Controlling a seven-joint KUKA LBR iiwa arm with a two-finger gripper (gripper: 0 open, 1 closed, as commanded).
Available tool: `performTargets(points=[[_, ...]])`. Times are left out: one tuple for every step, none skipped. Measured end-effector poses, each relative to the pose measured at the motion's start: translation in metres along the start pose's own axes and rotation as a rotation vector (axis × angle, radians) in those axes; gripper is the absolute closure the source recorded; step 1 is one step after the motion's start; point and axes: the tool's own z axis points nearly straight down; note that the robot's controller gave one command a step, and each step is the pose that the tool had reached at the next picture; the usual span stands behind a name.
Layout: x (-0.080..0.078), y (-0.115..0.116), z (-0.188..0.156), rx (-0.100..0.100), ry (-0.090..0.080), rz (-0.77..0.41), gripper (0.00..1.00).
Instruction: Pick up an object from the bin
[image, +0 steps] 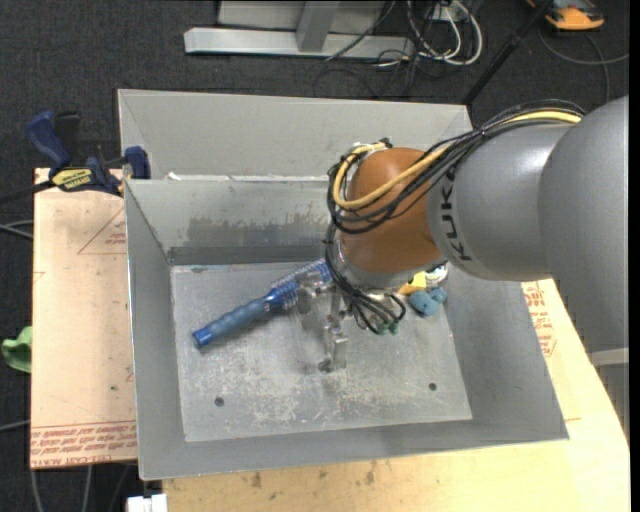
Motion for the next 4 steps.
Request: performTargets(points=[[-0.059, 0.053, 0.027, 0.010, -0.010, 0.117, 0.00], [-0.092, 0.090, 0.031, -0.001, -0.004, 0.232, 0.00], [-0.091, 0.089, 0.031, 0.001, -0.002, 0.233, 1.00], [-0.095, 0.115, -0.106, -0.002, -0.008, 0.247, 1.00]])
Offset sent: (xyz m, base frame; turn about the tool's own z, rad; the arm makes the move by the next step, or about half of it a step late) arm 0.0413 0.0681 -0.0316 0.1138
